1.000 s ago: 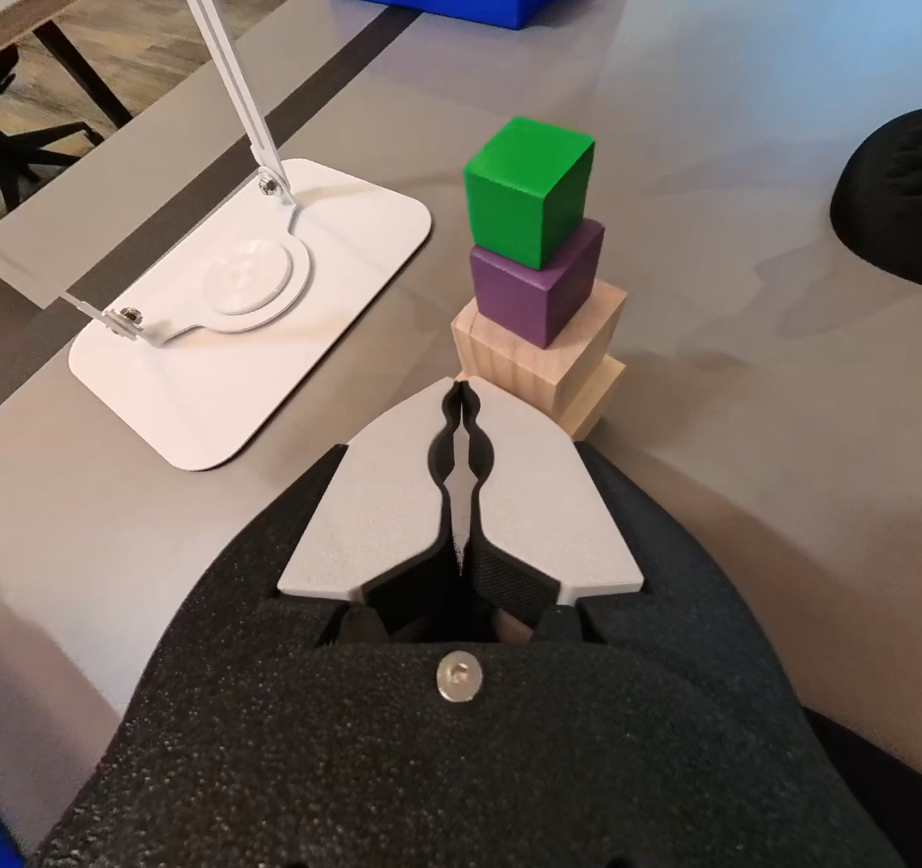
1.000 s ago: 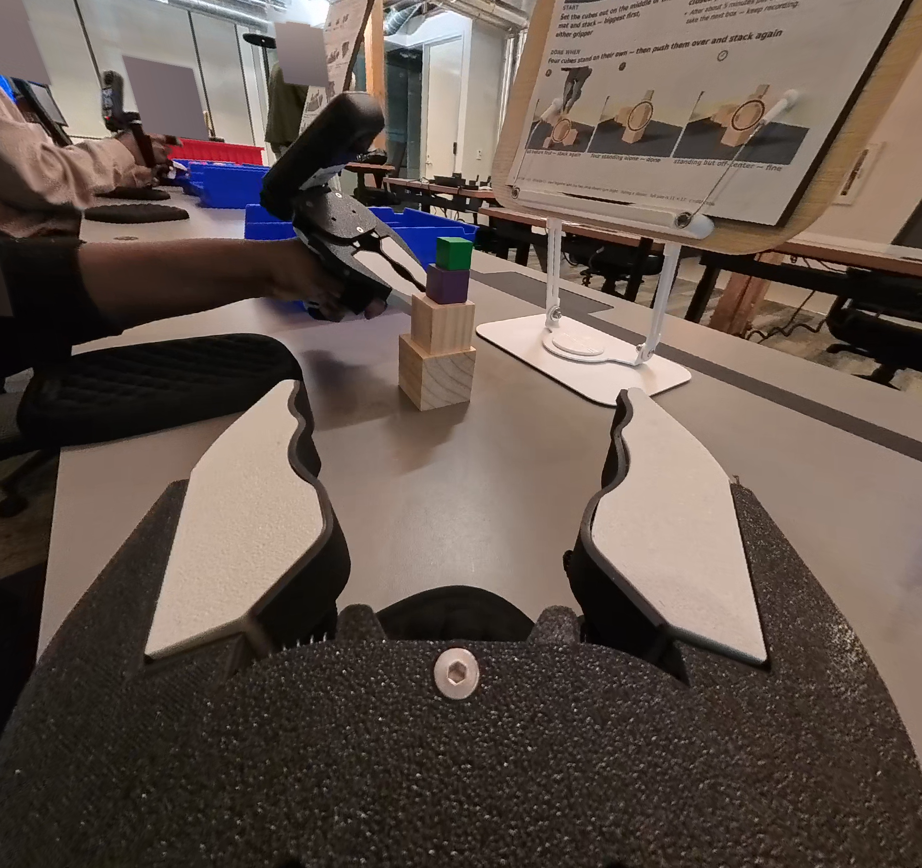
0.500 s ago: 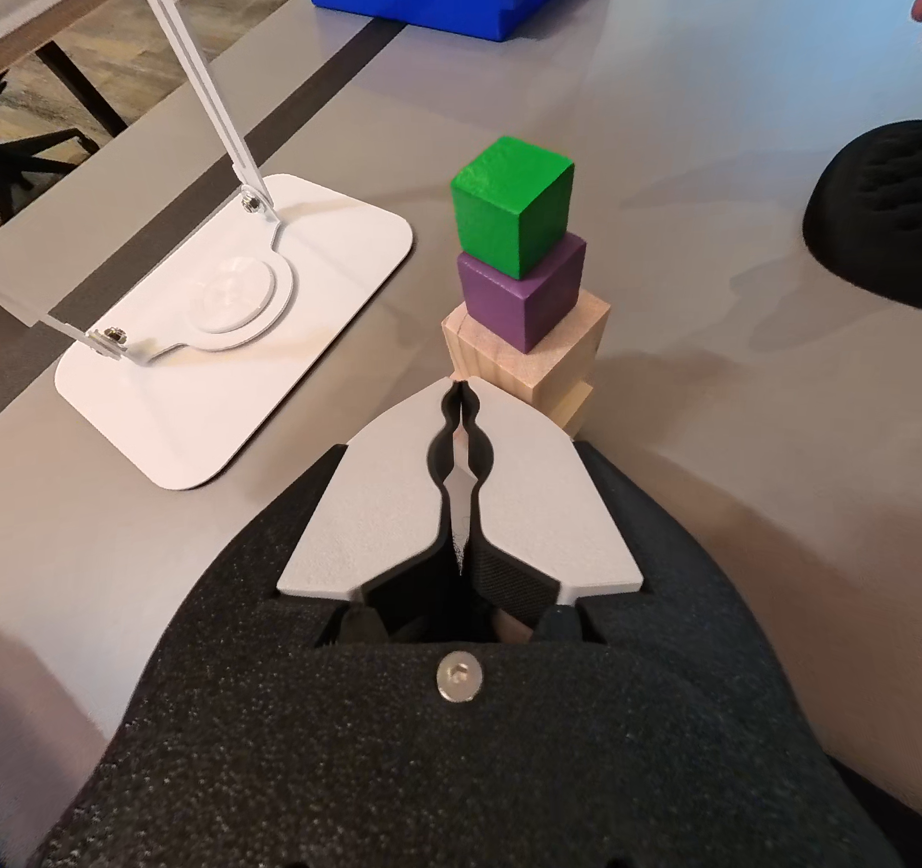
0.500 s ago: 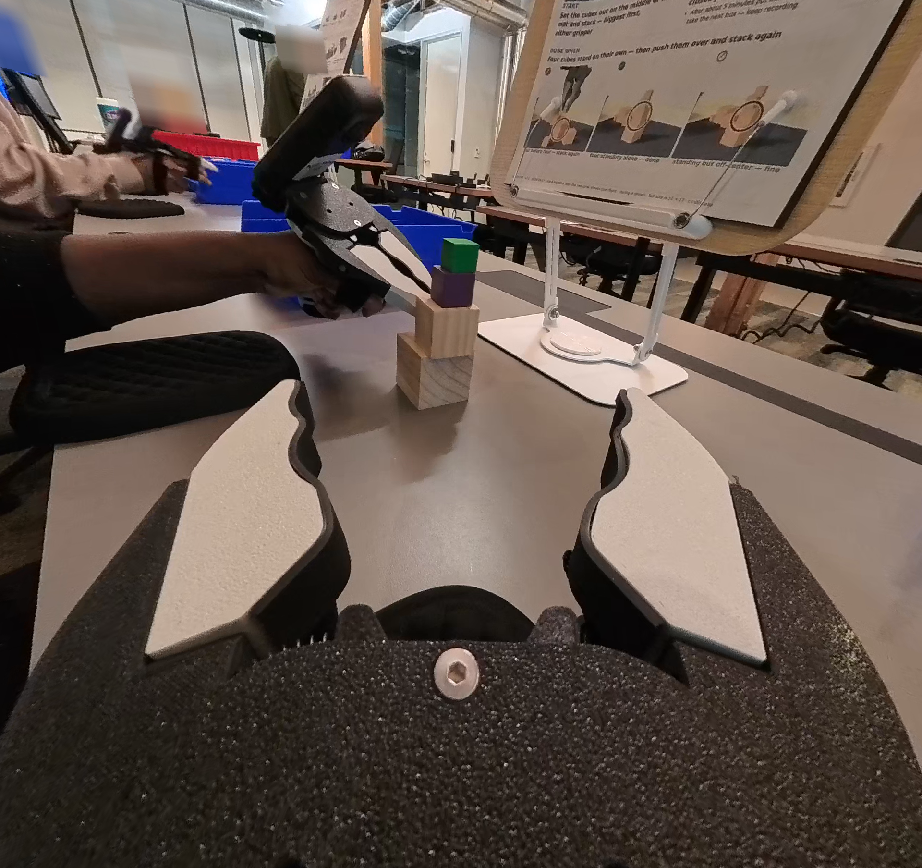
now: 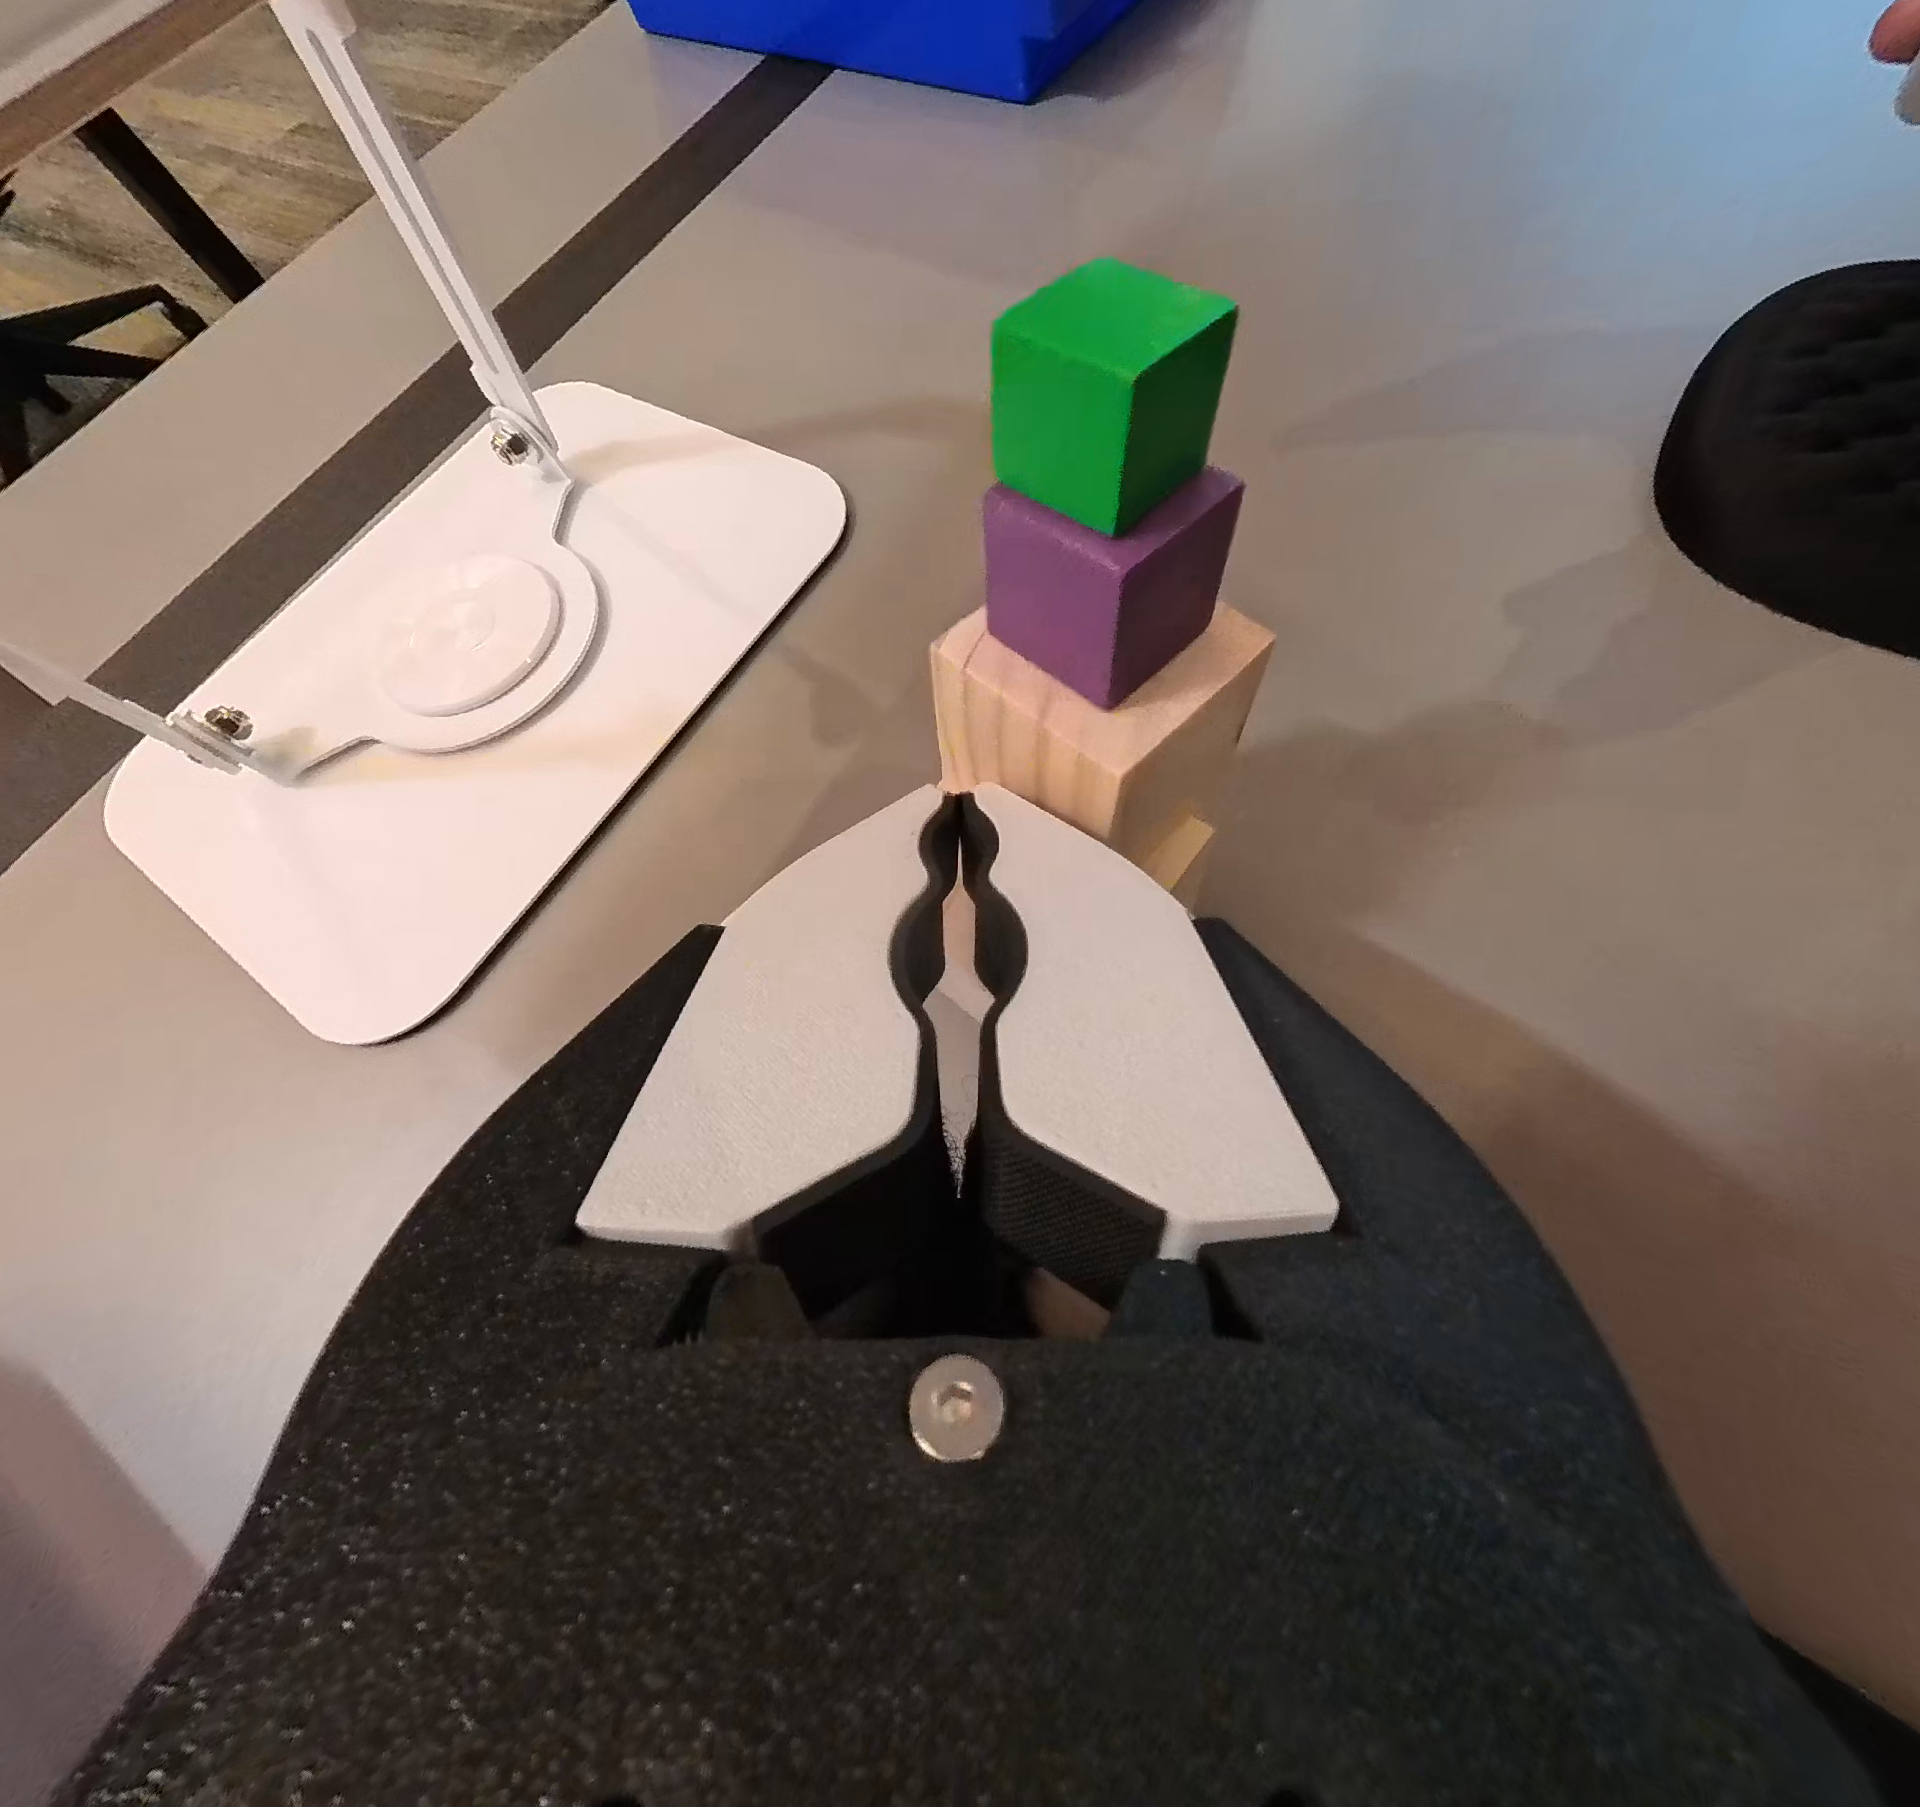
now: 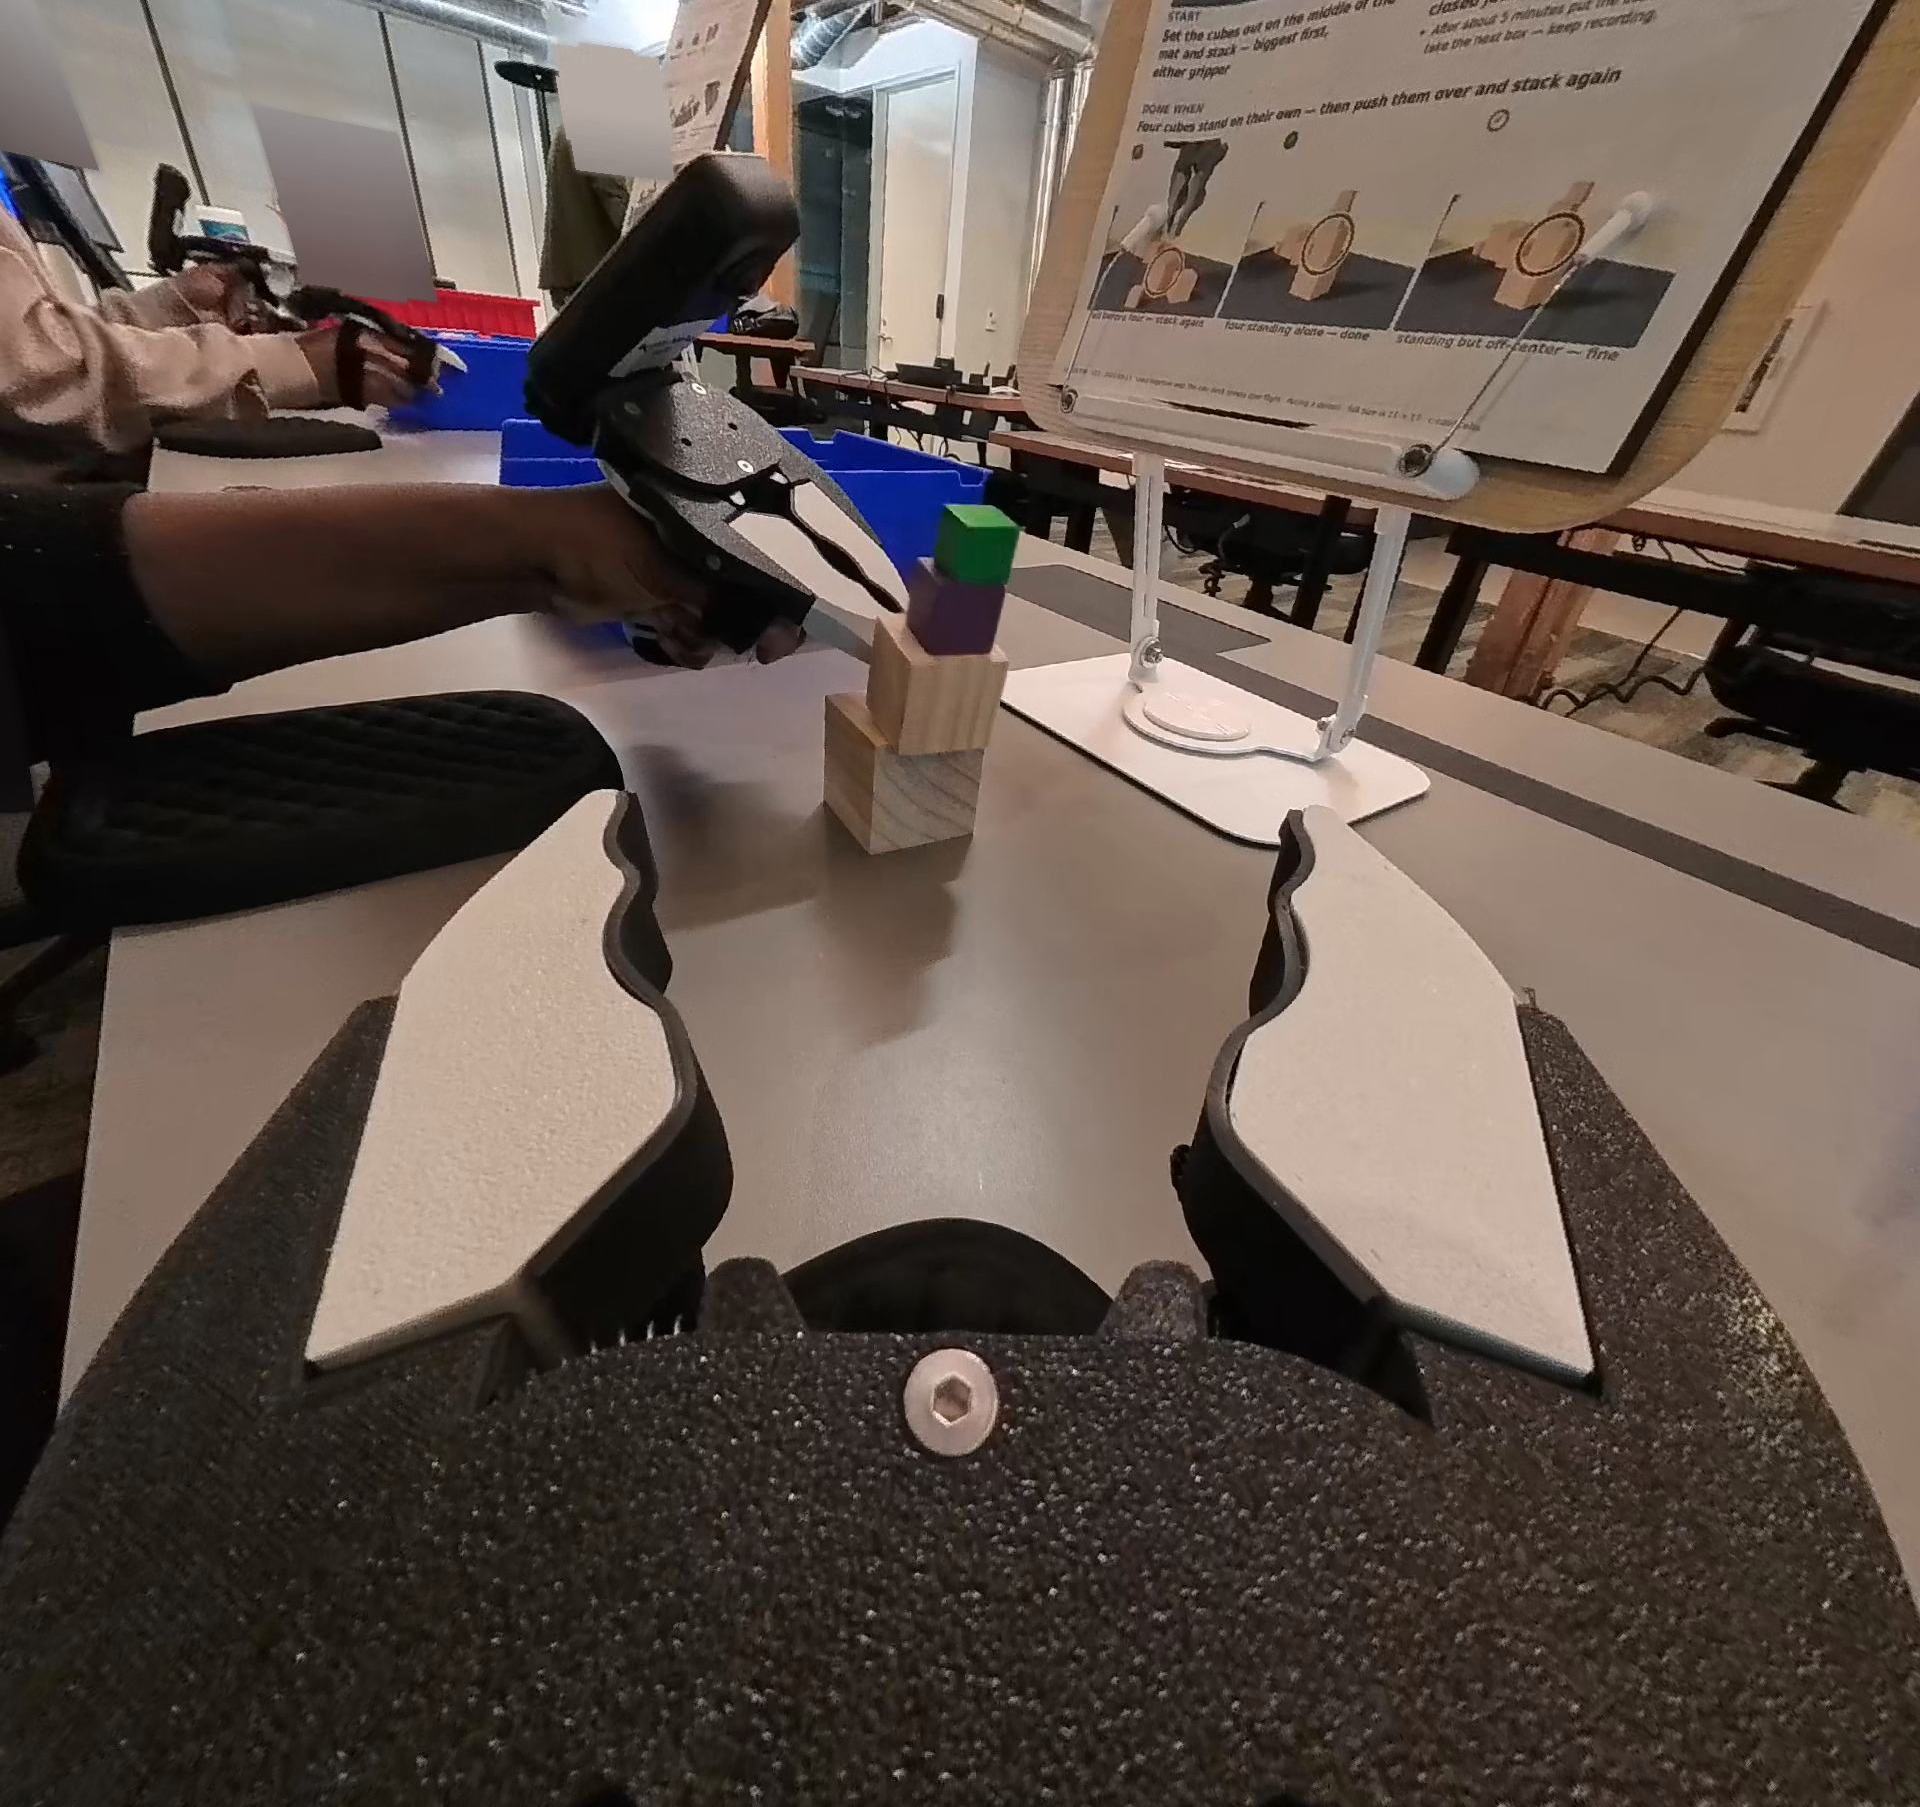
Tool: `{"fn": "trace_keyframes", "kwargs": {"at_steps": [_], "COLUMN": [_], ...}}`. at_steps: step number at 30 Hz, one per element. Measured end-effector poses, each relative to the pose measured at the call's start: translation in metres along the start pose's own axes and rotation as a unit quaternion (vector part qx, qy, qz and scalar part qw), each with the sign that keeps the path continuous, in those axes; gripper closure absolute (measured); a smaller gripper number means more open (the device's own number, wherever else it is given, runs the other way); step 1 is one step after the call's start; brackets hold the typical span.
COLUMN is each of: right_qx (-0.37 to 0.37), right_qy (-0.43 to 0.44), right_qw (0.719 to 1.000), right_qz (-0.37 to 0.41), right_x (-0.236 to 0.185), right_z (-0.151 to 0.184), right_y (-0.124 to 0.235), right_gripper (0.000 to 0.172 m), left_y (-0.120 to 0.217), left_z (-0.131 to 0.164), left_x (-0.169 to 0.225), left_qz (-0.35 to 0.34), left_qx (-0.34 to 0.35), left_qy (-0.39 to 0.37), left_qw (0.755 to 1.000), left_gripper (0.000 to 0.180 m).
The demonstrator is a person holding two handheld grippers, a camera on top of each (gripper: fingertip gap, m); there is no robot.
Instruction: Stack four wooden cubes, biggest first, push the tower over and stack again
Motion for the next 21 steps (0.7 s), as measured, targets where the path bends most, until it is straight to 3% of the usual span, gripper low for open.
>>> {"fn": "trace_keyframes", "kwargs": {"at_steps": [12,21], "right_qx": [0.003,0.001], "right_qy": [0.001,0.0], "right_qw": [1.0,1.0], "right_qz": [0.0,-0.001], "right_x": [0.0,-0.001], "right_z": [0.0,0.0], "right_y": [0.001,0.001], "right_gripper": [0.062,0.064], "left_y": [-0.003,0.018], "left_z": [-0.002,-0.003], "left_x": [0.004,0.01], "left_qz": [0.001,0.008], "left_qx": [0.003,0.045], "left_qy": [-0.005,0.01], "left_qw": [1.0,0.999], "left_gripper": [0.18,0.18]}}
Point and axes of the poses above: each gripper's, where its closed fingertips meet, y back along the fingers, z out of its underside, x = y × z across the jaws, the point moved 5 cm from there along y, back along the fingers, and after that the axes turned 3 degrees about x, right-handed, at the moved point
